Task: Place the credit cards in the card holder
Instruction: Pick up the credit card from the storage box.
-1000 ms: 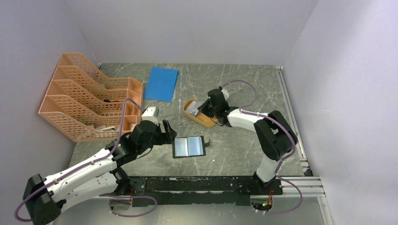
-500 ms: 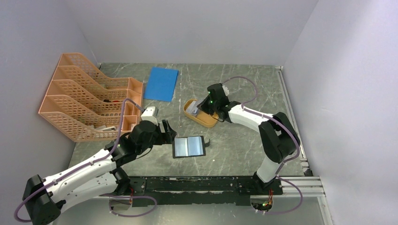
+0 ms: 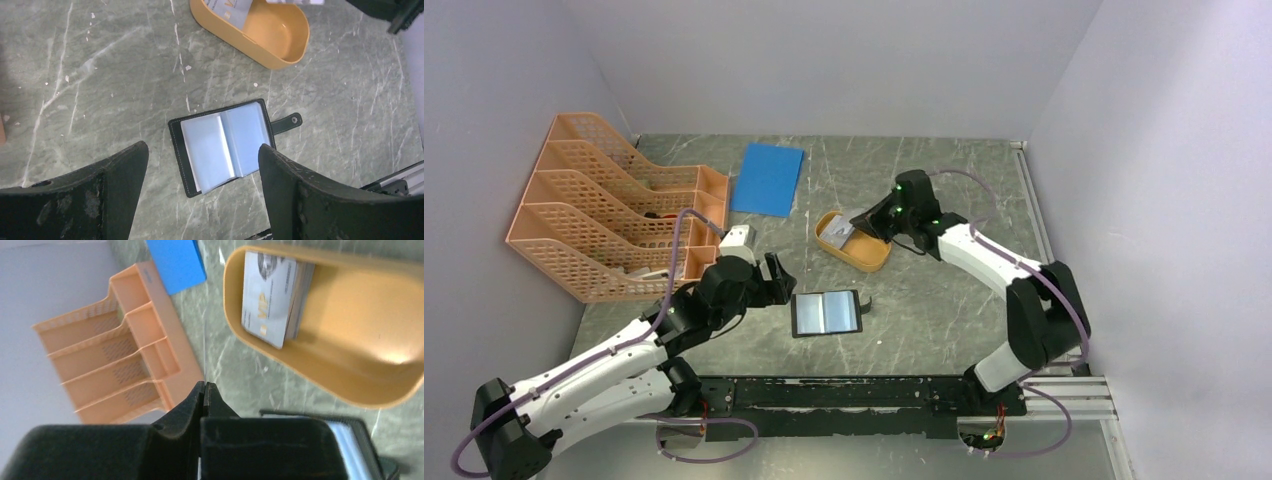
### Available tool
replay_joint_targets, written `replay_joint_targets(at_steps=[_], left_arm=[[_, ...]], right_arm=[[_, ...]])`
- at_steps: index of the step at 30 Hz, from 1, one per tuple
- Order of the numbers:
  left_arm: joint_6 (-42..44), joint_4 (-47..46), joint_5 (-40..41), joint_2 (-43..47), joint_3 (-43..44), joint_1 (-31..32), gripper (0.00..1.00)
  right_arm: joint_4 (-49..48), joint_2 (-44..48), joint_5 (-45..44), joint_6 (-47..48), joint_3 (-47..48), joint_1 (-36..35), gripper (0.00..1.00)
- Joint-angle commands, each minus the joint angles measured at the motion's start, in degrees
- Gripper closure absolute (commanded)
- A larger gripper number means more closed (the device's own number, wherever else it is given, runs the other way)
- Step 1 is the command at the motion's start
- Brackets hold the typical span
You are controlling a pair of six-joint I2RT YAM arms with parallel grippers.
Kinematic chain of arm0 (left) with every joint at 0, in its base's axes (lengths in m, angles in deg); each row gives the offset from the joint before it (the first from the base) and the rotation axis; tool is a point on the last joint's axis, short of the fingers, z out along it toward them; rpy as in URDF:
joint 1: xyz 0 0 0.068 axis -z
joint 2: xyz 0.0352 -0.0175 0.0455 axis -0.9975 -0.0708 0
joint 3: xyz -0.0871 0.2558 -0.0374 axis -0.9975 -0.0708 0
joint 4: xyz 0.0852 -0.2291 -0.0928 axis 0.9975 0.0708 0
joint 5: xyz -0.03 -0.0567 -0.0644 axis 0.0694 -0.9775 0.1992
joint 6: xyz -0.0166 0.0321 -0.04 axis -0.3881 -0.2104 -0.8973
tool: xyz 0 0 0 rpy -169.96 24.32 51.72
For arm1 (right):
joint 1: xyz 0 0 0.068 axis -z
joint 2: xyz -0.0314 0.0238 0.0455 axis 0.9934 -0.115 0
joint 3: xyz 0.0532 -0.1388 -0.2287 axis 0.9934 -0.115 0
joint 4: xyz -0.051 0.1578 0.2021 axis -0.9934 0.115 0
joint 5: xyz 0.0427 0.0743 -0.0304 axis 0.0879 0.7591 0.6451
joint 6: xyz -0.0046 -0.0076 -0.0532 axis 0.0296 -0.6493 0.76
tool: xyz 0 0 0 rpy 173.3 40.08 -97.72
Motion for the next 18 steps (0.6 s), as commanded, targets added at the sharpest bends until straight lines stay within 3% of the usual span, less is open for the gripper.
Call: replay_joint_targets(at_steps=[1, 8, 13, 18], left_arm=[[-1.4, 2.77, 2.32, 1.22, 3.19, -0.33, 0.16], [-3.31, 4.82, 3.37, 3.2, 2.52, -0.37, 0.16], [-4.1, 5.51, 3.4, 4.51, 1.9, -0.38, 0.16], [-2.82, 4.32, 1.43, 4.85, 0.91, -0.34, 0.16]], right_arm=[[-2.83, 5.78, 14.67, -8.86, -2.85, 1.71, 1.0], [-3.58, 9.79, 23.66, -10.53, -5.91, 1.92, 1.0], [-2.32, 11.19, 24.89, -8.33, -5.66, 1.91, 1.0], [12.74, 13.2, 11.12, 20.44, 1.29, -1.83, 1.0]])
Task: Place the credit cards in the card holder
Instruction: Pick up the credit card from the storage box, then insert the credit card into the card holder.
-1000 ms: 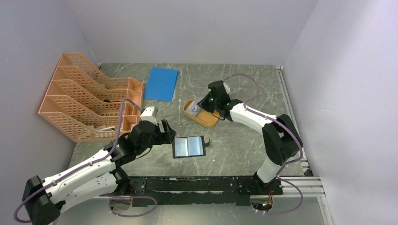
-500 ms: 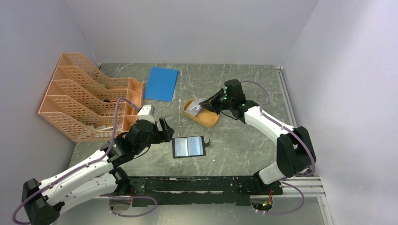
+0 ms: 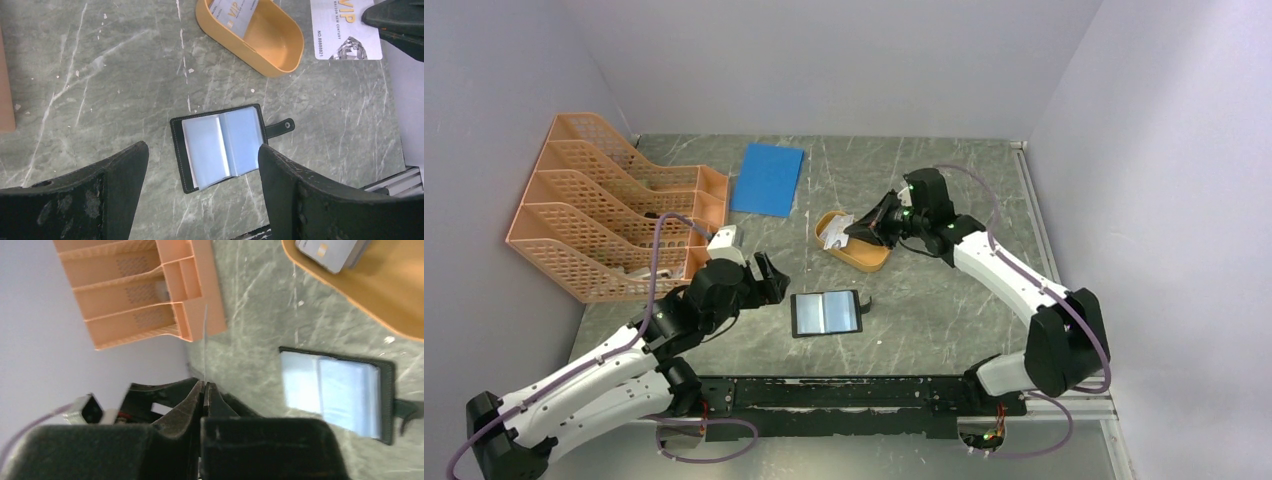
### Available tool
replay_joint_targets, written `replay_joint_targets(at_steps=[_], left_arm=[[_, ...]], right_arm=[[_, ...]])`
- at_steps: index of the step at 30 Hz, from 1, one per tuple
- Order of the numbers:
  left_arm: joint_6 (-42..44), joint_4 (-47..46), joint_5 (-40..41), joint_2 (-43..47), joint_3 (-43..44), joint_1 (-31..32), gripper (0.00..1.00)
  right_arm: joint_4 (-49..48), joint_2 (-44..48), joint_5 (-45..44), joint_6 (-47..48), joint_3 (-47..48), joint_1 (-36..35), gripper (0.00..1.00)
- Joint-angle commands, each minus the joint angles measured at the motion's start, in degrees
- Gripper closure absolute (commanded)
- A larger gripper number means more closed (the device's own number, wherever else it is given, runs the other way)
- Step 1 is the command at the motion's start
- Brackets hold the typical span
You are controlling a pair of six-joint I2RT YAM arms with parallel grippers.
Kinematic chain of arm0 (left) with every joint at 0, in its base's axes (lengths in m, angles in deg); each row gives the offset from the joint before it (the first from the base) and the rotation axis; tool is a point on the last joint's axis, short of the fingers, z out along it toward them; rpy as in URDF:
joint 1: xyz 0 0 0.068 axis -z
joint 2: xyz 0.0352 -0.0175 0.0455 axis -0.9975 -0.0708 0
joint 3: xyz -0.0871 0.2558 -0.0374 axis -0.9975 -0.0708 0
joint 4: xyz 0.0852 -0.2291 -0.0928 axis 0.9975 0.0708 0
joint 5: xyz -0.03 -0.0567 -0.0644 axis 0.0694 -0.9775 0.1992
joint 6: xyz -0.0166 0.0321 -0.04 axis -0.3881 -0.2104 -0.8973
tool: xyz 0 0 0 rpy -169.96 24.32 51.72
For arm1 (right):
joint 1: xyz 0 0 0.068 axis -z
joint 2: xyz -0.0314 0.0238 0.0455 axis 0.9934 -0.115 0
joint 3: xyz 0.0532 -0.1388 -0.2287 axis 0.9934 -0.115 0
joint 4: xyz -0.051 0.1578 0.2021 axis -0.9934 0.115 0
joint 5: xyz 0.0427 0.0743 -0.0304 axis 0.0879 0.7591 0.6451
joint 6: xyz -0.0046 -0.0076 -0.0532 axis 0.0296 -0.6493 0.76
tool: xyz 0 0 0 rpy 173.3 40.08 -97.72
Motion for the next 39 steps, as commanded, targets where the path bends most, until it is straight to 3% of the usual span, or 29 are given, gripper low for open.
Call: replay_joint_targets(at_steps=[1, 9, 20, 39], left_arm=[[0.93, -0.63, -1.1, 0.38, -0.69, -0.31, 0.16], [5.93, -7.75, -8.6, -6.19, -2.36, -0.31, 0.18], [5.37, -15.26, -12.03, -18.92, -4.46, -0.31, 0.27], [2.54, -15.84, -9.46, -24.79, -7.95, -0.43, 0.49]], right_arm=[[9.94, 4.68, -11.3, 24.58, 3.01, -5.13, 1.0], [5.39, 10.52, -8.45, 37.53, -10.29, -11.54, 1.0], [-3.76, -1.25, -2.58, 33.62, -14.56, -14.17, 1.0], [-7.46, -8.68, -3.19, 28.35, -15.95, -14.25, 1.0]])
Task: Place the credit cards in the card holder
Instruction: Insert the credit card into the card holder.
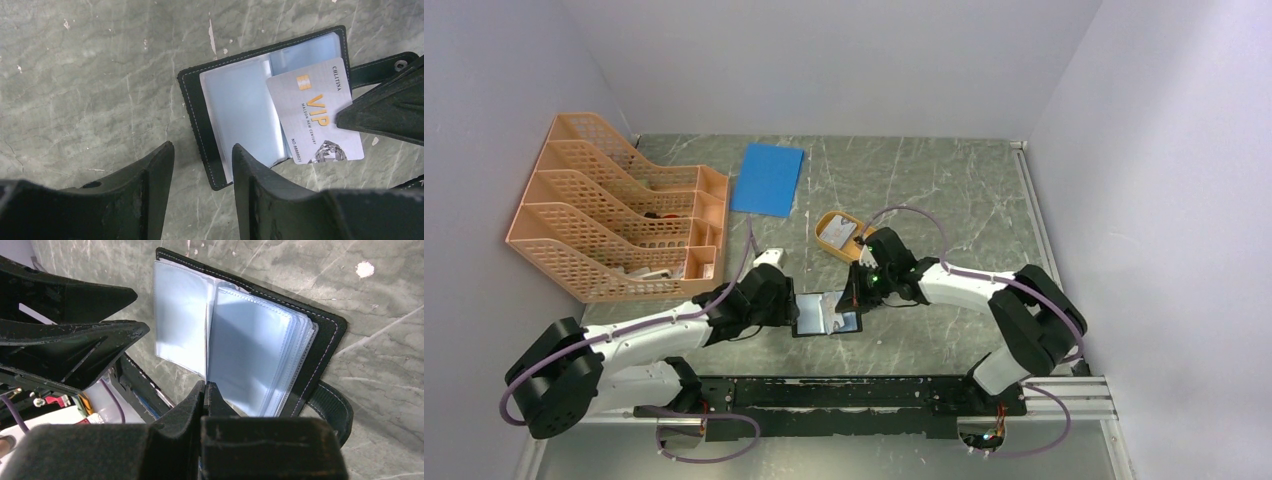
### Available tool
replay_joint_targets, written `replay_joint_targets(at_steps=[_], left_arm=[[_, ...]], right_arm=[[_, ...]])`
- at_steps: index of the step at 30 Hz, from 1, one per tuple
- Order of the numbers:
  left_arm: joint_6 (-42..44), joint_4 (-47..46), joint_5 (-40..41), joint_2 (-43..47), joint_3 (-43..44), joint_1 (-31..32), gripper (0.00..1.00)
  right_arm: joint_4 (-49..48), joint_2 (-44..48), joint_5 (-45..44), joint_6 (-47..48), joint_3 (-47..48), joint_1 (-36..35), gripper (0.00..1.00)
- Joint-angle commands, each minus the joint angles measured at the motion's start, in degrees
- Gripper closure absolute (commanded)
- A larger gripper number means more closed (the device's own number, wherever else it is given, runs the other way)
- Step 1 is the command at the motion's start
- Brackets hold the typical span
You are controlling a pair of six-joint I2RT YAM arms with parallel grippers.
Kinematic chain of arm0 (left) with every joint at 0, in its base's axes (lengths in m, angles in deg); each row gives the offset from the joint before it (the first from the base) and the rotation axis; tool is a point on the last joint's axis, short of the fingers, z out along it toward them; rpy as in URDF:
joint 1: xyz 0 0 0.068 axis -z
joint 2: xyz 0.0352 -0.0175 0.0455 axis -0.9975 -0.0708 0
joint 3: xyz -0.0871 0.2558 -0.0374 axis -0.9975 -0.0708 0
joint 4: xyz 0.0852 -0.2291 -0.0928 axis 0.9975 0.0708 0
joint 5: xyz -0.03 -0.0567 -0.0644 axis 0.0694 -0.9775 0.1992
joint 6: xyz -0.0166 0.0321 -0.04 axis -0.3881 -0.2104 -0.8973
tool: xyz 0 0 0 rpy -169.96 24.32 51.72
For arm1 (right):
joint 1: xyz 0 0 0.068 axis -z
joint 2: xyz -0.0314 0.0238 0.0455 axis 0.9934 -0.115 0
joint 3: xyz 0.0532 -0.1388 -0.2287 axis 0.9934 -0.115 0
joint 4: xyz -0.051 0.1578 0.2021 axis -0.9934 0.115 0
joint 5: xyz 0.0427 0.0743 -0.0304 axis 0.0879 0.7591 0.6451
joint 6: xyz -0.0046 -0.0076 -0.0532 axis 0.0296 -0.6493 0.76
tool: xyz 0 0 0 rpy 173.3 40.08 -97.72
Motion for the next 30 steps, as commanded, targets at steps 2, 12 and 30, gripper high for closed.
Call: replay_joint_targets(at_steps=[2, 12, 30], left_arm=[[-1.04, -1.71, 1.23, -0.31, -1.16, -0.34, 0.51], [-1.11, -1.41, 1.02, -1.29, -1.75, -0.32, 0.6], [-0.97, -2.18, -0.11, -2.81, -2.24, -0.34, 0.73]], right_arm=[[-2.07, -1.48, -0.5, -1.91, -1.02, -0.14, 1.0], [-5.49, -2.94, -0.19, -4.64, -2.18, -0.25, 1.0], [-12.93, -4.16, -0.63, -8.26, -4.82, -0.43, 1.0]])
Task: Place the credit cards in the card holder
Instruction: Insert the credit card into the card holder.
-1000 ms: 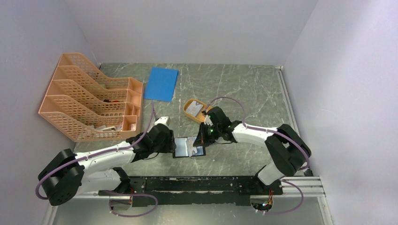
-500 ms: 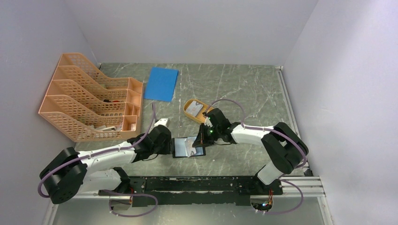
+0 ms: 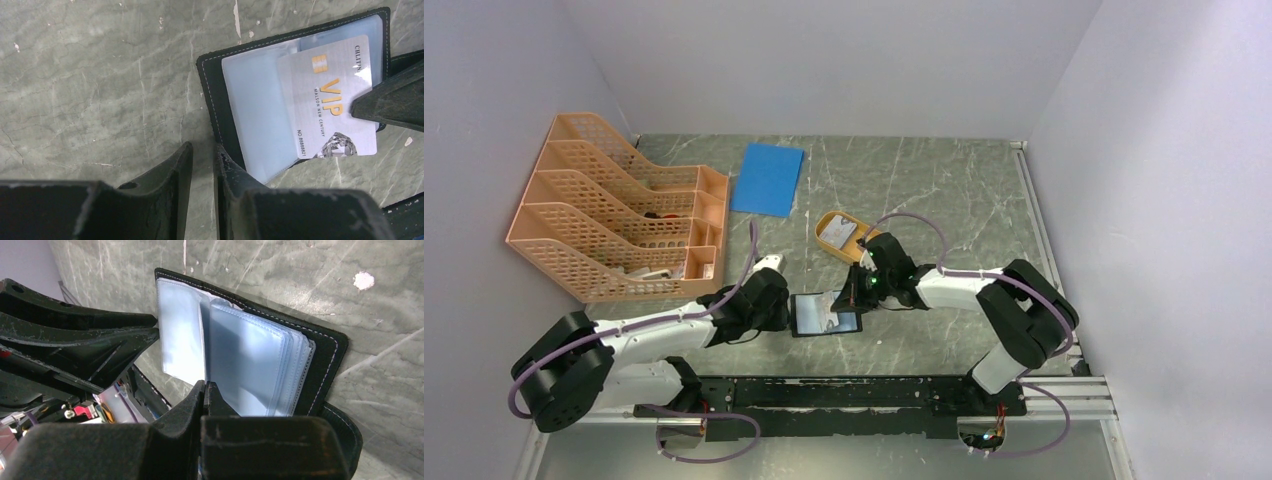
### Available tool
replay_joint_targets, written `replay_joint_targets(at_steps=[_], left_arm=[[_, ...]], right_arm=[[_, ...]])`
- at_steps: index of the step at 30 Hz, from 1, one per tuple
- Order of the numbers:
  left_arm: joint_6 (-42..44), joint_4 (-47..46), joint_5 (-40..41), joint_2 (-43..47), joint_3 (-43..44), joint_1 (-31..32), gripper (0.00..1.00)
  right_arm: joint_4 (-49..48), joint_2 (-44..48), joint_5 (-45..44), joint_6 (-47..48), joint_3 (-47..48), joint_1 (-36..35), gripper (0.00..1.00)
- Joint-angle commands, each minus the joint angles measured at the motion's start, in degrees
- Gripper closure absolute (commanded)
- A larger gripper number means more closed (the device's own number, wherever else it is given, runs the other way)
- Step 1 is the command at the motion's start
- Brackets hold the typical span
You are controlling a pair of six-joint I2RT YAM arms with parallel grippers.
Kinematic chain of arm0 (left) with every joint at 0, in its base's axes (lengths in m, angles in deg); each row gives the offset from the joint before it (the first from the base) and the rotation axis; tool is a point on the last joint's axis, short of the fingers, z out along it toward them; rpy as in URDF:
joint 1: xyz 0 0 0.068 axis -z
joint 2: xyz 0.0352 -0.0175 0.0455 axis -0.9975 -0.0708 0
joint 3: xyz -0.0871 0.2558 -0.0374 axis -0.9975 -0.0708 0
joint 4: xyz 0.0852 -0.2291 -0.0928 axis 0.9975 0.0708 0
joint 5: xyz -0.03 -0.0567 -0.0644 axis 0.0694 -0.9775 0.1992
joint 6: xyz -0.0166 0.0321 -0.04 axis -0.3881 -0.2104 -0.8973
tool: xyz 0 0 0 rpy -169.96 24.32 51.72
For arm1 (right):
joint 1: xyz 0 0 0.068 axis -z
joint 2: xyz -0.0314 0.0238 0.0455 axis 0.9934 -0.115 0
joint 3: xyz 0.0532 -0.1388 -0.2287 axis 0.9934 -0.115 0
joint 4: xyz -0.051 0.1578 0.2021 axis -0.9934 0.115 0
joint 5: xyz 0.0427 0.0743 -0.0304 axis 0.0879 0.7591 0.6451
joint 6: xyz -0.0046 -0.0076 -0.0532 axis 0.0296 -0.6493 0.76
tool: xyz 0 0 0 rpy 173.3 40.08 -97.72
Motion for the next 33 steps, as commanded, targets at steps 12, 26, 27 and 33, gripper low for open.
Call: replay_joint_targets(at_steps=[12, 26, 27, 33], left_arm=[[-0.39, -2.62, -1.27, -0.83, -0.95, -0.32, 0.81], [-0.49, -4.04, -2.71, -0.62, -2.07, -0.37, 0.95], [-0.48, -4.11, -2.82, -0.61, -2.18, -0.33, 0.95], [-0.65, -4.02, -2.83, 0.34, -2.8, -0.34, 0.95]], right_arm=[[-6.64, -1.97, -3.36, -3.81, -3.56, -1.58, 1.0], [-8.03, -3.96, -6.8, -6.16, -3.64, -4.27, 1.0], [-7.93, -3.85, -7.39, -6.54, -3.69, -4.31, 1.0], [-9.24, -1.23, -11.64, -9.36, -5.96, -4.31, 1.0]])
